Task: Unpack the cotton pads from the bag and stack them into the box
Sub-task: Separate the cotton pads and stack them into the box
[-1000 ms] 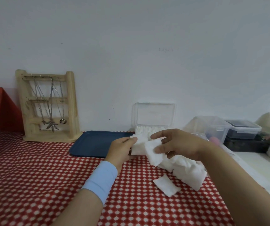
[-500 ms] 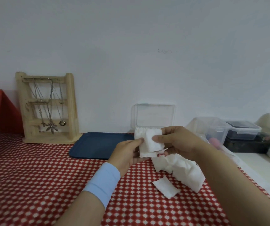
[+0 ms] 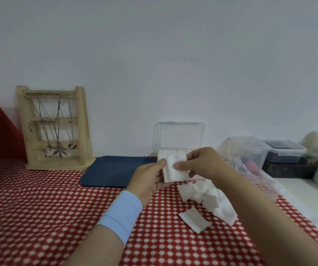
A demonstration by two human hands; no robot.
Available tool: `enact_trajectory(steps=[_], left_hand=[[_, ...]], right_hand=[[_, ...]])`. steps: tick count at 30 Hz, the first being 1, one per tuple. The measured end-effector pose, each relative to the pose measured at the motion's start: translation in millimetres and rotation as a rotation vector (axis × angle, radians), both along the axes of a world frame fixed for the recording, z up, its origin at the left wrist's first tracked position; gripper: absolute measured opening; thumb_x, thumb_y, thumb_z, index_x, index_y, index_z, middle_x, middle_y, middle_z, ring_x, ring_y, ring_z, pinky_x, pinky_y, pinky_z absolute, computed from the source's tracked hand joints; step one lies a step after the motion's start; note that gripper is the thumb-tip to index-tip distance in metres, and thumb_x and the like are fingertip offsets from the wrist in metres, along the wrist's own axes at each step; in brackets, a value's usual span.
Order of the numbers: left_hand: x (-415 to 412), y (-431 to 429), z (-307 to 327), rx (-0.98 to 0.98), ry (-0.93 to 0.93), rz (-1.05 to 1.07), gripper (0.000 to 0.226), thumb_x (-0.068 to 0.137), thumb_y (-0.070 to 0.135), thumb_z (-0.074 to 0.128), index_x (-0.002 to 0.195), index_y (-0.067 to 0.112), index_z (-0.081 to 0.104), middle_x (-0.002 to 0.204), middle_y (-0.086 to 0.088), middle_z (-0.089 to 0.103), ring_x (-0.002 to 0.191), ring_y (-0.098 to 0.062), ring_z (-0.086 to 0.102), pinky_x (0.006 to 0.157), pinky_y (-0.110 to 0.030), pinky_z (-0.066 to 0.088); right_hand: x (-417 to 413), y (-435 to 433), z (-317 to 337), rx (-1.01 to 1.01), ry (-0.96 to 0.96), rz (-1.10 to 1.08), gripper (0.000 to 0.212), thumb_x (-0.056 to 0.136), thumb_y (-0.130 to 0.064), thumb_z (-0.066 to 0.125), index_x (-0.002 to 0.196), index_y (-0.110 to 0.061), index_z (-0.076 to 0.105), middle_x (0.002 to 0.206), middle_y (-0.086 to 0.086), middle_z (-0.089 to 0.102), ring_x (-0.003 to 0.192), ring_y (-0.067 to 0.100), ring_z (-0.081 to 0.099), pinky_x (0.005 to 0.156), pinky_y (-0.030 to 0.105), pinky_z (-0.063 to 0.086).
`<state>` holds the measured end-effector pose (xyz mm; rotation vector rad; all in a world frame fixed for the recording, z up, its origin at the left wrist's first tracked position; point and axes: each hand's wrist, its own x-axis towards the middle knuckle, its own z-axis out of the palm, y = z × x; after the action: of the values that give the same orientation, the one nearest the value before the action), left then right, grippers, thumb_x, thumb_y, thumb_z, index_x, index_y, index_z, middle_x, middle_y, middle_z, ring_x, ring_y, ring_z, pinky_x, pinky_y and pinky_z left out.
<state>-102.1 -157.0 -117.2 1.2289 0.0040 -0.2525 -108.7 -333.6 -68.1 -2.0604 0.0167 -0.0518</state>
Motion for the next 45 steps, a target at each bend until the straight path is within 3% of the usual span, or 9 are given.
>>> enact_trajectory(steps=[7,10,14,20,23,31,34,38,45], left_hand=[[-0.6,-1.8,3.4,-0.013,-0.006,-0.026,0.036,0.102,0.030,0.058,0.123,0.001,0.067,0.109,-0.019,0.076,0.100,-0.033,0.075,0.085,-0.041,0.062],[-3.3,-0.3,4.4,-0.014,-0.023,-0.107,0.043,0.096,0.035,0.065,0.123,0.002,0.066,0.113,-0.019,0.076,0.104,-0.032,0.074,0.090,-0.041,0.060],[-0.4,6.5,-1.3,0.163,-0.115,-0.132,0.030,0.090,0.003,0.072,0.119,0.003,0.070,0.112,-0.015,0.077,0.106,-0.030,0.074,0.101,-0.045,0.056],[9.2,14.4,-11.3,0.177,-0.064,-0.013,0.028,0.093,-0.006,0.065,0.118,0.004,0.070,0.111,-0.015,0.077,0.104,-0.030,0.074,0.098,-0.047,0.057],[10.8,12.9,-12.2,0.103,-0.028,-0.009,0.020,0.098,0.005,0.061,0.117,0.002,0.068,0.112,-0.017,0.076,0.105,-0.031,0.074,0.096,-0.045,0.058],[9.7,14.3,-13.0,0.097,-0.041,0.151,0.009,0.098,0.013,0.065,0.102,0.011,0.073,0.104,-0.011,0.078,0.099,-0.027,0.076,0.081,-0.037,0.062],[9.9,15.3,-12.4,0.105,-0.063,0.238,0.012,0.097,0.015,0.068,0.106,0.013,0.075,0.106,-0.009,0.077,0.101,-0.026,0.074,0.081,-0.035,0.061],[4.1,11.6,-6.8,0.081,-0.050,0.186,0.007,0.096,0.014,0.068,0.097,0.011,0.074,0.102,-0.011,0.079,0.095,-0.027,0.077,0.069,-0.030,0.062],[-2.1,1.8,1.7,0.068,-0.072,0.031,0.023,0.100,0.019,0.062,0.109,0.002,0.076,0.106,-0.018,0.077,0.100,-0.031,0.076,0.086,-0.039,0.060]], right_hand=[[-1.6,3.4,-1.1,-0.035,-0.008,0.010,0.034,0.070,-0.031,0.091,0.078,-0.006,0.070,0.056,-0.005,0.061,0.045,0.002,0.055,0.042,0.011,0.042],[-1.0,3.8,-3.0,-0.090,-0.034,-0.024,0.040,0.069,-0.033,0.092,0.087,-0.005,0.071,0.068,-0.001,0.068,0.053,0.007,0.058,0.053,0.017,0.051],[0.8,-1.0,-3.6,-0.130,-0.035,-0.047,0.033,0.079,-0.040,0.083,0.096,-0.015,0.070,0.087,0.005,0.075,0.058,0.010,0.062,0.060,0.023,0.053],[0.6,-1.3,-13.2,-0.987,-0.005,-0.052,0.040,0.084,-0.055,0.069,0.091,-0.017,0.065,0.086,-0.004,0.069,0.079,0.016,0.066,0.071,0.031,0.054],[1.0,4.8,-23.8,-1.113,0.071,0.015,0.045,0.078,-0.058,0.075,0.085,-0.019,0.053,0.087,-0.004,0.062,0.088,0.019,0.064,0.074,0.031,0.051],[6.4,-8.3,-7.5,-0.560,-0.001,0.085,0.027,0.081,-0.027,0.081,0.067,-0.012,0.063,0.065,-0.003,0.063,0.057,0.011,0.059,0.060,0.027,0.051],[3.1,-19.1,9.0,-0.284,-0.034,0.007,0.027,0.080,-0.026,0.083,0.071,-0.010,0.064,0.052,-0.004,0.058,0.042,0.004,0.054,0.050,0.020,0.042],[-3.5,-11.7,15.0,0.066,-0.020,0.075,0.033,0.075,-0.030,0.088,0.075,-0.011,0.061,0.056,-0.004,0.053,0.044,0.007,0.051,0.044,0.020,0.030],[-1.2,6.9,0.0,-0.116,-0.049,0.073,0.043,0.073,-0.032,0.090,0.050,-0.021,0.055,0.044,-0.017,0.049,0.044,0.004,0.047,0.049,0.016,0.038]])
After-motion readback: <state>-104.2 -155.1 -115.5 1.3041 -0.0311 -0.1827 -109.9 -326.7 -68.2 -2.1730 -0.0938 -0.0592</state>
